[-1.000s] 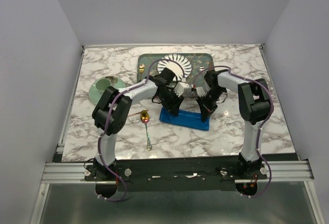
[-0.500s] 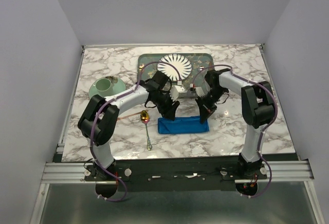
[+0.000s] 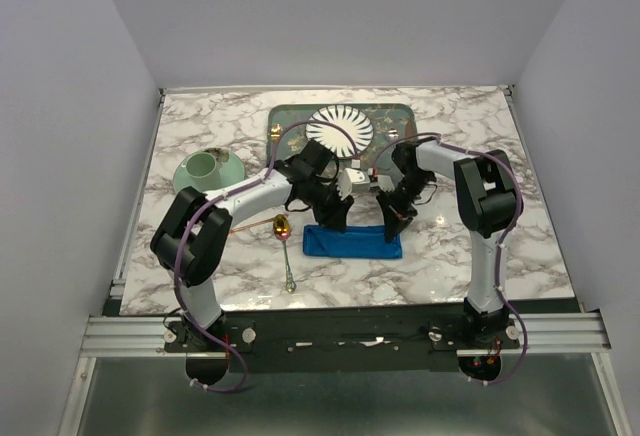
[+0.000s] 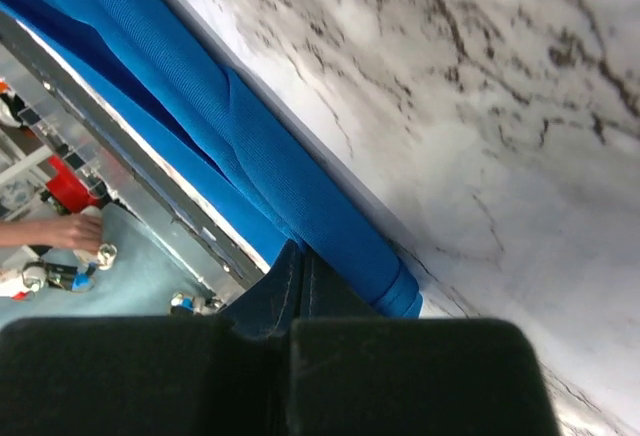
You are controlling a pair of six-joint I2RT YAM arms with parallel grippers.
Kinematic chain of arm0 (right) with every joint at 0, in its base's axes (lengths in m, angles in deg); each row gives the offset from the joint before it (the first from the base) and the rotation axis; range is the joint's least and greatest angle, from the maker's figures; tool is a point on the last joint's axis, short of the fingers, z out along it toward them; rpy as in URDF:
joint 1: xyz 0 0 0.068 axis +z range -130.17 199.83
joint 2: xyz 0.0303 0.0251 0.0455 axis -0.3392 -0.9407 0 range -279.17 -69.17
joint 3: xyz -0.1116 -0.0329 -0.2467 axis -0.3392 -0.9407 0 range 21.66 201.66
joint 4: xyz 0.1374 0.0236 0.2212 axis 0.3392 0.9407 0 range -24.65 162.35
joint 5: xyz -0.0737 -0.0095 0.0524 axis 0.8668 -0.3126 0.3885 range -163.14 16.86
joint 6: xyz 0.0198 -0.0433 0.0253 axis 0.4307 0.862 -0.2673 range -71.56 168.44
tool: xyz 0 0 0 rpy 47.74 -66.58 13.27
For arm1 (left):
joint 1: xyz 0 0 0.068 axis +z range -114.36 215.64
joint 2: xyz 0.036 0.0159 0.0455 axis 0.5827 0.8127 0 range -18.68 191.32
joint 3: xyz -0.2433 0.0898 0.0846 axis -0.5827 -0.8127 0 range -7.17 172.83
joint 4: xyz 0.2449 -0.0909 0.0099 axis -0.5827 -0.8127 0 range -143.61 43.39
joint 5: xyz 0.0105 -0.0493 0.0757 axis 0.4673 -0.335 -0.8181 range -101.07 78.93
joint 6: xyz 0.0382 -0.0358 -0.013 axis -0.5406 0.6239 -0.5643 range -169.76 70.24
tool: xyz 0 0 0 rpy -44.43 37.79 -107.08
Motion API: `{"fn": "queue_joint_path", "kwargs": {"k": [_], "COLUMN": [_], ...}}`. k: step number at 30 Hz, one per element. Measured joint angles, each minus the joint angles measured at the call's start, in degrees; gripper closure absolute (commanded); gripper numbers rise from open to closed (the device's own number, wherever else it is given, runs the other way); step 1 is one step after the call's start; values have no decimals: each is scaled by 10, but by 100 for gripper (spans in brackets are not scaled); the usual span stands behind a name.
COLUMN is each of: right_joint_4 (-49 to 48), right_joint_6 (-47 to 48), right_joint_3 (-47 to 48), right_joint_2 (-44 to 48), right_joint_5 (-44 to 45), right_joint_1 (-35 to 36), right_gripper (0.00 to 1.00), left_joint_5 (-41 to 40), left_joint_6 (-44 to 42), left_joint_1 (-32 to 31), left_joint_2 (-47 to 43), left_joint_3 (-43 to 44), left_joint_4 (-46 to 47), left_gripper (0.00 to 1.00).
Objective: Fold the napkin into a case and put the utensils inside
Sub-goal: Stuff the top corner of the smaller-rectangle-folded napkin into the folded napkin.
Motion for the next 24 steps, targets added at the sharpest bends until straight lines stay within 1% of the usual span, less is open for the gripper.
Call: {"fn": "queue_joint_path", "kwargs": {"k": [2, 3, 4, 7, 10, 14, 18, 20, 23, 24], "right_joint_4": [-5, -7, -8, -11, -16, -25, -41, -45, -45, -45], "right_joint_6": [-16, -24, -30, -43, -46, -46, -42, -38, -30, -27], "right_joint_3": [4, 5, 5, 4, 0, -13, -33, -45, -61, -64], "right_joint_2": [-2, -5, -6, -8, -7, 4, 22, 31, 40, 42], "right_joint_5": [1, 0, -1, -5, -9, -11, -10, -8, -4, -4], "right_joint_1": [1, 0, -1, -5, -7, -7, -7, -7, -7, -7], "right_gripper": [99, 99, 99, 99, 99, 99, 99, 99, 99, 99], "left_joint_5": [5, 6, 6, -4, -24, -43, -52, -54, -57, -58], "left_joint_6": [14, 27, 34, 69, 73, 59, 21, -7, -32, -44], "left_joint_1": [-5, -9, -12, -20, -30, -38, -47, -56, -69, -75], "left_joint_2": [0, 0, 1, 3, 9, 30, 58, 72, 77, 78], "left_joint_3": [-8, -14, -17, -29, -31, -23, -1, 7, 7, 7], "left_joint_4": [7, 13, 19, 55, 85, 103, 100, 96, 86, 82], "left_gripper": [48, 44, 42, 40, 41, 40, 36, 36, 44, 50]}}
